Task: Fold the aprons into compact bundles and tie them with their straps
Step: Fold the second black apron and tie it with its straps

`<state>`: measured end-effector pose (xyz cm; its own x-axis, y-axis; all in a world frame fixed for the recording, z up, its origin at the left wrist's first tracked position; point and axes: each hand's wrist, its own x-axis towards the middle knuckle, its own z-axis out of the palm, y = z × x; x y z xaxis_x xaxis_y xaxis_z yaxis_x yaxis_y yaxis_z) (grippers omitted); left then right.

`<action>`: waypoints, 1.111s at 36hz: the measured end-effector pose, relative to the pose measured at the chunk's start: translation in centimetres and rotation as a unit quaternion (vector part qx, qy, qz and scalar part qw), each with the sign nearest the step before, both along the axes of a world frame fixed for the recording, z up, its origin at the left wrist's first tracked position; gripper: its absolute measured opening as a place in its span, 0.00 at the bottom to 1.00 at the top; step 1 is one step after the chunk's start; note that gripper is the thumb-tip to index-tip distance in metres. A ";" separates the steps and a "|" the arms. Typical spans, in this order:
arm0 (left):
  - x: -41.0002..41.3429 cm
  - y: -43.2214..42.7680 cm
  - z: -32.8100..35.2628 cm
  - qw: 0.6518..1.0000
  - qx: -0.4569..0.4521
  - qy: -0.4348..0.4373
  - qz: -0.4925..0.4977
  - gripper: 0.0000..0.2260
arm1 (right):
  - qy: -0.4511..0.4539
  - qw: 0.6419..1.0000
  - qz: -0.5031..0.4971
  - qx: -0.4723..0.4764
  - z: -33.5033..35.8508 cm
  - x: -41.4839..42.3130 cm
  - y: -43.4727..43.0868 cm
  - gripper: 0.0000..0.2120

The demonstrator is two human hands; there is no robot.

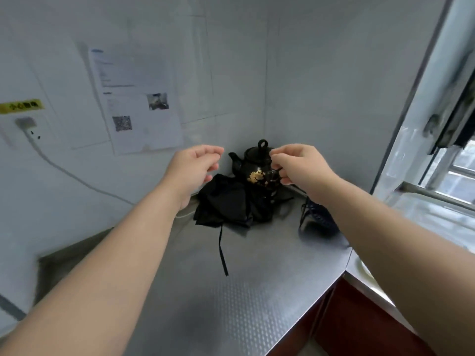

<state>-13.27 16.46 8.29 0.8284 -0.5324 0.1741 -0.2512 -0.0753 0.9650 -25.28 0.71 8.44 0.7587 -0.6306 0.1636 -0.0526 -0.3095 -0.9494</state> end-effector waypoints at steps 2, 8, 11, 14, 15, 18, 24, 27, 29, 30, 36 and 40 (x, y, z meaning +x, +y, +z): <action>1.7 -2.0 -1.6 1.000 0.011 0.000 0.004 0.09 | 0.018 1.000 -0.012 -0.003 -1.2 1.2 -1.6 0.09; 6.0 -7.1 -6.7 0.998 0.060 0.007 -0.026 0.08 | 0.103 0.993 -0.027 -0.054 -5.6 4.6 -5.5 0.09; 7.4 -9.0 -9.5 0.995 0.091 0.018 -0.033 0.08 | 0.136 0.989 -0.040 -0.037 -8.2 6.6 -7.0 0.12; 8.6 -10.0 -12.4 0.992 0.119 0.031 -0.026 0.12 | 0.161 0.987 -0.030 -0.010 -11.0 8.2 -7.9 0.13; 8.9 -10.2 -12.9 0.991 0.128 0.037 -0.021 0.14 | 0.171 0.985 -0.025 -0.007 -11.6 8.6 -8.1 0.12; 10.3 -11.9 -15.7 0.983 0.178 0.049 -0.016 0.20 | 0.188 0.982 -0.005 0.014 -13.6 10.5 -9.9 0.12; 11.6 -15.2 -20.7 0.953 0.301 0.033 0.002 0.37 | 0.223 0.974 -0.001 0.027 -17.8 13.4 -13.6 0.15; 12.5 -17.2 -23.0 0.917 0.398 0.004 -0.009 0.46 | 0.248 0.968 0.010 0.029 -19.5 14.1 -15.3 0.17; 13.2 -18.9 -24.4 0.881 0.473 -0.012 -0.027 0.50 | 0.265 0.963 0.023 0.033 -20.6 14.6 -16.7 0.18; 13.4 -19.3 -24.7 0.864 0.502 -0.025 -0.034 0.51 | 0.270 0.962 0.030 0.031 -20.8 14.5 -16.9 0.18; 15.4 -21.8 -27.6 0.816 0.574 -0.001 -0.060 0.49 | 0.301 0.950 0.074 0.022 -22.2 16.1 -20.3 0.16; 15.8 -21.4 -28.3 0.809 0.584 -0.056 -0.030 0.32 | 0.297 0.950 0.089 0.037 -22.3 17.0 -21.3 0.16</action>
